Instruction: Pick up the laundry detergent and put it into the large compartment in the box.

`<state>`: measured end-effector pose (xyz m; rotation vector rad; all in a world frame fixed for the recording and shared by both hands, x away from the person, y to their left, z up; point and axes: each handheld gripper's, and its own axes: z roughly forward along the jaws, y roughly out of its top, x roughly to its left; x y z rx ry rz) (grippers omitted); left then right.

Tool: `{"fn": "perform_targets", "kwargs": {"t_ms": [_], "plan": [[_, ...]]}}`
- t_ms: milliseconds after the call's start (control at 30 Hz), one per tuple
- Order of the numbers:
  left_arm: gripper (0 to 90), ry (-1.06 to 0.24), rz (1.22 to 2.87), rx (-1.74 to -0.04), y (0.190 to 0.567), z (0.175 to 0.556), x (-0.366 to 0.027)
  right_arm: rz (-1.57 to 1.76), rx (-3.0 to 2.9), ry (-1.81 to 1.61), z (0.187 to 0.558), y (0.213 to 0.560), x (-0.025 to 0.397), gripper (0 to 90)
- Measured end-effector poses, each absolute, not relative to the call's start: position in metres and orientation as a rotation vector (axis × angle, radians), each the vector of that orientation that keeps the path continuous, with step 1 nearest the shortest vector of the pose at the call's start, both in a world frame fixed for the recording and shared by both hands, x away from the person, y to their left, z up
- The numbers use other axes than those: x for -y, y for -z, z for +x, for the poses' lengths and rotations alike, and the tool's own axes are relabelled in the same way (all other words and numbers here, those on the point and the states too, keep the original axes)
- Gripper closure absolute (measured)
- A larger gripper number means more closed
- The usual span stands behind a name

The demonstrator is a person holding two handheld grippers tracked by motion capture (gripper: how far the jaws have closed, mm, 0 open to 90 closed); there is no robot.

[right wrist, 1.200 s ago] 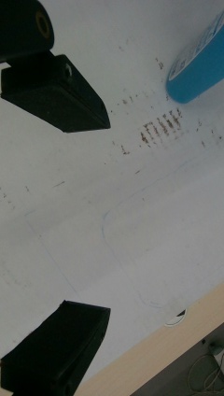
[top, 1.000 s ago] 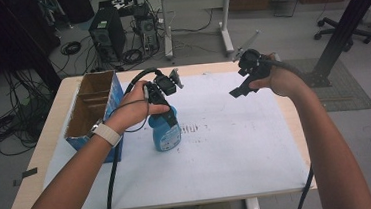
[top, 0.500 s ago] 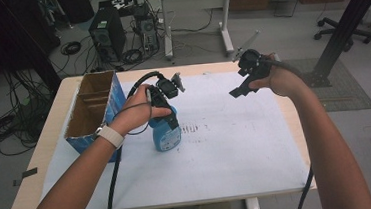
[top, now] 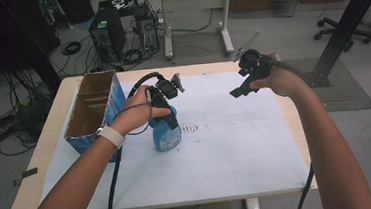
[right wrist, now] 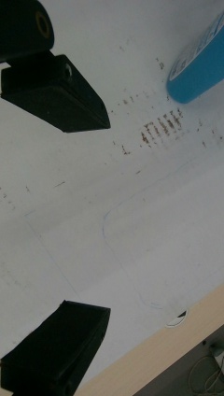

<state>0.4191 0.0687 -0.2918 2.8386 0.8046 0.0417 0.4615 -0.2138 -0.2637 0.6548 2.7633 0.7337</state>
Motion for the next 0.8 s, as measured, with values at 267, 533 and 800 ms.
{"fn": "perform_targets", "kwargs": {"t_ms": [267,533,800], "plan": [[23.5,-0.042,2.841,-0.817,0.2925,0.4192,-0.0684,0.657,-2.763,-0.731,0.4607,0.263,0.2148,9.1],[30.1,-0.048,2.843,-0.816,0.2926,0.4189,-0.0688,0.662,-2.76,-0.733,0.4599,0.2622,0.2164,9.1],[34.3,-0.046,2.845,-0.816,0.2928,0.419,-0.0689,0.661,-2.759,-0.732,0.4596,0.2619,0.2168,9.1]]}}
